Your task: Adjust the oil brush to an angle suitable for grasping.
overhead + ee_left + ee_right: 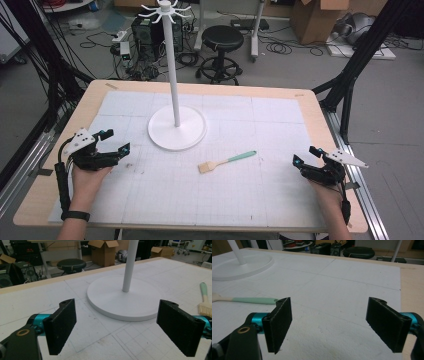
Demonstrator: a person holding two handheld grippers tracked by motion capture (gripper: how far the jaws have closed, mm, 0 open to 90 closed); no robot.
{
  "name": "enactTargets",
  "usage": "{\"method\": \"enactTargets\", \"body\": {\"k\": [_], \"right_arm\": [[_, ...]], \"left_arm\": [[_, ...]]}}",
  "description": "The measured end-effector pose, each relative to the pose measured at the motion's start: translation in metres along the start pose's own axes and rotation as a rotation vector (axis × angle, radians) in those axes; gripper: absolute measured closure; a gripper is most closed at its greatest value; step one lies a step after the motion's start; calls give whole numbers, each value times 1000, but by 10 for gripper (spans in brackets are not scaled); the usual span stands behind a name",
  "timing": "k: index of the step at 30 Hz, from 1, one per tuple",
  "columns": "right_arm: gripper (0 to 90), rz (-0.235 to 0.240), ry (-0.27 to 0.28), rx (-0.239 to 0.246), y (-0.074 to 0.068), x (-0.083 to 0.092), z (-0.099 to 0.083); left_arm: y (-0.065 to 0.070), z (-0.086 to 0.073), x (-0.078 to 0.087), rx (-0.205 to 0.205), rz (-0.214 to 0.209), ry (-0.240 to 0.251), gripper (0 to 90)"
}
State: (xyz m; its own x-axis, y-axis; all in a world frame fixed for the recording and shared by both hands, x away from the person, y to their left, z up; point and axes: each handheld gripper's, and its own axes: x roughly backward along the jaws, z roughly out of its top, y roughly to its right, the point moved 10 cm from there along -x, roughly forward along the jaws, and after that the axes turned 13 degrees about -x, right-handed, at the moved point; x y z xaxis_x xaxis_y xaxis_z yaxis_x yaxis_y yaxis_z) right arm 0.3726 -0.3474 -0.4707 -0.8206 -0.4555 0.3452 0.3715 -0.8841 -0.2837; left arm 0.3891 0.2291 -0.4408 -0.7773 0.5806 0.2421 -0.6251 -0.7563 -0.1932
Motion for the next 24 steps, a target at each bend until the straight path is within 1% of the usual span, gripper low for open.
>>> {"method": "enactTargets", "body": {"k": [2, 5, 9, 13, 17, 24], "right_arm": [[204, 0, 5, -1, 0, 0, 0], [204, -1, 3, 4, -1, 1, 0], [204, -1, -3, -2, -1, 1, -1], [204, 1, -2, 5, -2, 0, -1], [204, 0, -2, -3, -1, 0, -1], [204, -2, -3, 2, -1, 0, -1]], "left_arm": [[0, 0, 0, -2, -1, -3, 168], [1, -1, -1, -16, -2, -10, 168], [2, -1, -2, -13, -7, -7, 168], [2, -1, -2, -14, -9, -4, 168], [2, -1, -2, -15, -10, -4, 169], [4, -1, -3, -20, -16, -3, 169]]}}
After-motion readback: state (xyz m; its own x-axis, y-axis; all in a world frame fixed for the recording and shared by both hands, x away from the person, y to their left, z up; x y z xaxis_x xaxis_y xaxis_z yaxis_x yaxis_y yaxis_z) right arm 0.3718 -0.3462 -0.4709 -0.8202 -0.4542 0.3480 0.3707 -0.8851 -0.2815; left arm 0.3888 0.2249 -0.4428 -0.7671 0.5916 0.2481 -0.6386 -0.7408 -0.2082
